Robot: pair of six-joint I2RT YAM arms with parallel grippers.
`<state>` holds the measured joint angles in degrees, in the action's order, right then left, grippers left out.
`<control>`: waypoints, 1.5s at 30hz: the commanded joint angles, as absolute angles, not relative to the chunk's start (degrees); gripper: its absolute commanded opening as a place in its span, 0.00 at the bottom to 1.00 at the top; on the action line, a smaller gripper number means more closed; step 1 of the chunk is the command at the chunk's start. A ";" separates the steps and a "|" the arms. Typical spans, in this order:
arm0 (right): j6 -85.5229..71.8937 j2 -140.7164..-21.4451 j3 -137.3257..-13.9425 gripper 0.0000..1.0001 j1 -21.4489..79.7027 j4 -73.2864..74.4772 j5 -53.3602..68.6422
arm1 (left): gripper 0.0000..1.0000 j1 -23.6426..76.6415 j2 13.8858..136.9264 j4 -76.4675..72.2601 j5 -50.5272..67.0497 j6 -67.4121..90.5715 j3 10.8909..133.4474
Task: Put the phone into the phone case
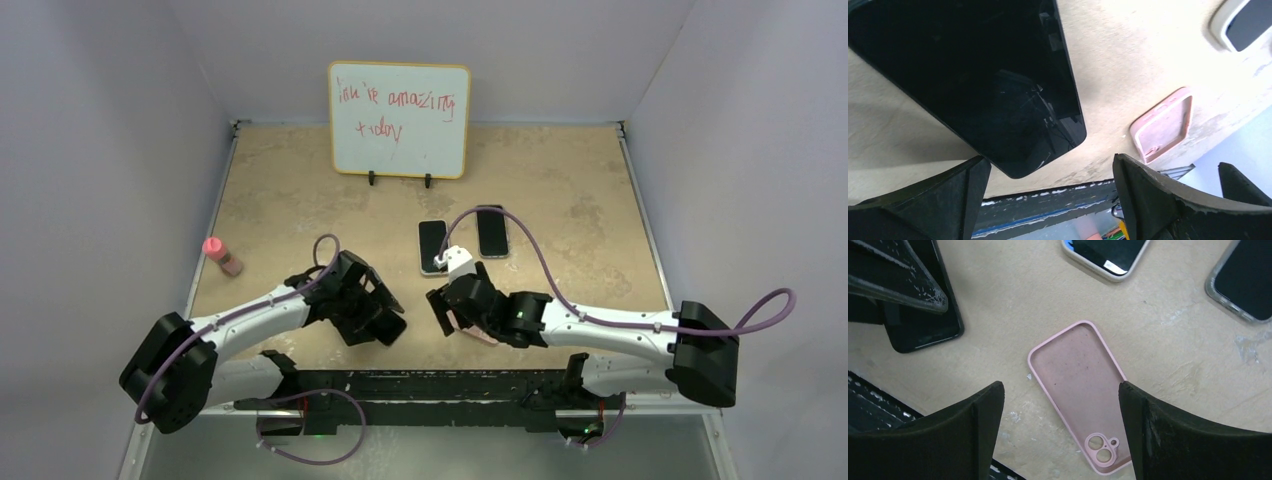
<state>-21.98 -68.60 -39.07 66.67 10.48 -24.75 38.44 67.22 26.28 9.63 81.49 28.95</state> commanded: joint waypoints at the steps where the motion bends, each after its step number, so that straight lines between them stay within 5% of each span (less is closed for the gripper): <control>1: -34.26 -66.15 -41.63 0.84 66.39 14.12 -30.81 | 0.97 38.94 68.12 16.84 7.86 82.41 30.73; 10: -54.55 -60.47 -38.03 0.82 66.38 18.69 -33.50 | 0.96 38.95 70.73 14.85 5.32 72.93 35.98; 18: -72.99 -59.21 -38.66 0.77 66.12 32.75 -41.74 | 0.95 38.87 70.80 20.29 0.52 45.77 46.38; 29: -66.55 -57.48 -37.66 0.76 65.54 27.68 -37.34 | 0.88 38.91 73.88 27.34 -0.54 -14.28 56.05; 36: -67.63 -56.63 -38.73 0.77 65.56 30.32 -34.84 | 0.77 39.02 80.21 31.93 10.18 -30.71 53.32; 45: -67.77 -51.49 -34.54 0.79 65.57 30.38 -32.54 | 0.86 39.12 78.11 35.88 20.90 -54.64 46.95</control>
